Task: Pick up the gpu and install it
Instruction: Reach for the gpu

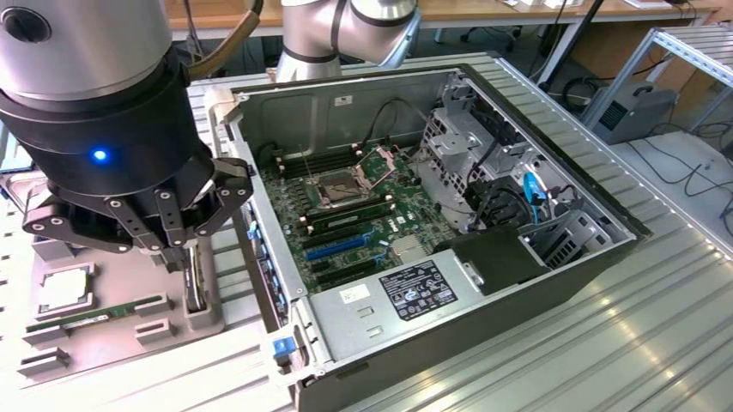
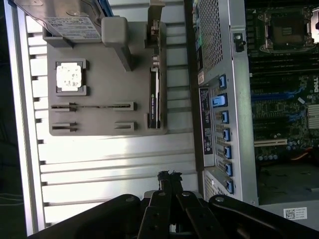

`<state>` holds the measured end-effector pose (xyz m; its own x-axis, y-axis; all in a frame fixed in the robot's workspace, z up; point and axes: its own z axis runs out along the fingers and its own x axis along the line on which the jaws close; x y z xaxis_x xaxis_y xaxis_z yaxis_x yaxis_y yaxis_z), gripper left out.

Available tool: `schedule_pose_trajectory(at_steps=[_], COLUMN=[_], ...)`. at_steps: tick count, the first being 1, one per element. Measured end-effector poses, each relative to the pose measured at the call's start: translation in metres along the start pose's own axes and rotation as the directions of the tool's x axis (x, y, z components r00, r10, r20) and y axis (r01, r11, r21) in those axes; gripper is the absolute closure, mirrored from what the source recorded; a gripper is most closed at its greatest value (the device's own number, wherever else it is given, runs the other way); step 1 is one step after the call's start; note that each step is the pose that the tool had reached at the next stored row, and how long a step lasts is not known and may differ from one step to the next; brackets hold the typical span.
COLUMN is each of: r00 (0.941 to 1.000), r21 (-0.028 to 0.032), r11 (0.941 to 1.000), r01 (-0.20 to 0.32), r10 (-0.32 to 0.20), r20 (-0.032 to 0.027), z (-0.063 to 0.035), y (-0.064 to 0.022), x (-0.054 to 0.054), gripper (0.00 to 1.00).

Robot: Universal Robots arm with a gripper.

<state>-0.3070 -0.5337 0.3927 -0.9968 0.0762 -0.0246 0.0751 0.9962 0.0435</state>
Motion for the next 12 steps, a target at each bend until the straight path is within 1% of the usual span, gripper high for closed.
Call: schedule_pose_trajectory(at_steps=[5,10,12], r00=[1.0,1.0,1.0], r21=[0.0002,0.0001,0.0002], r11=[1.0,1.0,1.0], r01=[0.0,0.0,0.0], r10=[0.0,0.0,0.0], r20=[0.0,0.0,0.0], z=[-0.0002,-0.0002,-0.0002], y=[-0.0045,-0.0044,-0.0027], x=[-0.0003,-0.0004,-0.0002], gripper=[0.89,0.89,0.89])
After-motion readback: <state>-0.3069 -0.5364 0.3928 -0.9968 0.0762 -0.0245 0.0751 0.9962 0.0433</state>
